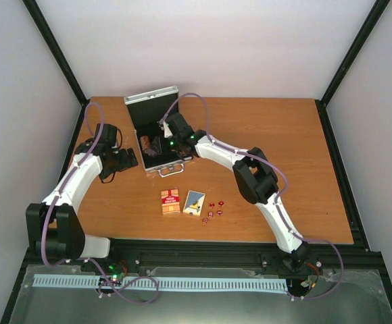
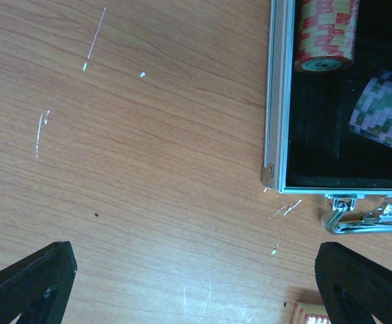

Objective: Pack up texas hold em set

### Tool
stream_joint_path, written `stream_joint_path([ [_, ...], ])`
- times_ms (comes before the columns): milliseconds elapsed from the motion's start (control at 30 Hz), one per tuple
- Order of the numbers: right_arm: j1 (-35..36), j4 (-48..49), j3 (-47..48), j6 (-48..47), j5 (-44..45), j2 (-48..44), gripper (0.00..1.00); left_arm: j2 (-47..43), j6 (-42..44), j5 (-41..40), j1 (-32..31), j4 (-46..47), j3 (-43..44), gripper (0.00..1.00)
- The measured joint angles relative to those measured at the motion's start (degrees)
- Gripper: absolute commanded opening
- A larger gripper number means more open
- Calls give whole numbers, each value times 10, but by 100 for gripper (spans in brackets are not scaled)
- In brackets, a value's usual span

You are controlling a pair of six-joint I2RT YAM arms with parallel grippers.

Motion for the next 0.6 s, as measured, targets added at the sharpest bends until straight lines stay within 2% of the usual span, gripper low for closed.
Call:
stream_joint_path([
  [267, 3, 40, 8, 19, 5, 36, 3, -5, 0, 0, 0, 0, -7, 100],
  [467, 19, 56, 9, 24, 62, 39, 3, -21, 0, 1, 0, -1, -15, 100],
  [600, 38, 62, 12, 24, 102, 47, 10, -37, 0, 1, 0, -2, -28, 100],
])
